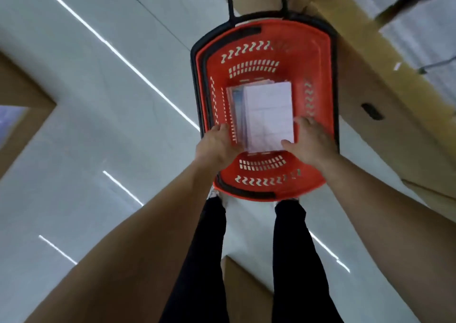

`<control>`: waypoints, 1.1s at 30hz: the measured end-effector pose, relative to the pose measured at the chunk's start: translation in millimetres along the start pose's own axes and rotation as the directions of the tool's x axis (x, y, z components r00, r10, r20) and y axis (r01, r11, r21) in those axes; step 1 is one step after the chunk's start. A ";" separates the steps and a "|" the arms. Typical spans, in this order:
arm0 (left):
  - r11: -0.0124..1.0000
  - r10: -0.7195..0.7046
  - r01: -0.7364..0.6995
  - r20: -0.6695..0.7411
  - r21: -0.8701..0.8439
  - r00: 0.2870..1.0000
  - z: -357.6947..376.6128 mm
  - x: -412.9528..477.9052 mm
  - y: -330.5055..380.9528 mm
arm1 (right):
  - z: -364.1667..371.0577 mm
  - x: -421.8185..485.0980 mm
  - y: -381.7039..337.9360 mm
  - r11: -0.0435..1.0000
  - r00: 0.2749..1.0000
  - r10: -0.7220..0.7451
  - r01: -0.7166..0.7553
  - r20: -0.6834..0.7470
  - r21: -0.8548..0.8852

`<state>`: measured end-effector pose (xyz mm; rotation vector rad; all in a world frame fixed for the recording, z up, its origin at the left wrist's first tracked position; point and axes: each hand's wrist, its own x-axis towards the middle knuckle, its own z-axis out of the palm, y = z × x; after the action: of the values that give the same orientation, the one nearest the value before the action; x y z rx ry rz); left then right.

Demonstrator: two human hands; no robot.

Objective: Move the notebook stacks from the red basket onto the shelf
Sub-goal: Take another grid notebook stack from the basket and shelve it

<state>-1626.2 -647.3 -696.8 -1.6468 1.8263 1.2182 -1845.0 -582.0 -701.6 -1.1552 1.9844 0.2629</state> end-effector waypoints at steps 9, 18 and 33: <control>0.993 -0.049 0.054 0.055 -0.103 0.997 136.8 147.0 -16.7 | 124.0 149.6 56.3 0.999 0.999 0.020 -0.019 -0.040 0.033; 0.978 -0.102 0.067 -0.172 -0.196 0.980 189.7 204.6 -43.7 | 178.3 188.4 65.6 0.984 0.969 0.104 -0.067 -0.226 0.165; 0.980 -0.142 0.110 -0.194 -0.167 0.971 187.0 203.3 -47.1 | 182.8 192.7 78.9 0.982 0.989 -0.066 0.088 -0.129 0.168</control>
<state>-1676.2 -615.5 -970.6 -2.0095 1.7477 1.1997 -1859.2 -562.7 -977.7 -1.1562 2.0195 -0.0216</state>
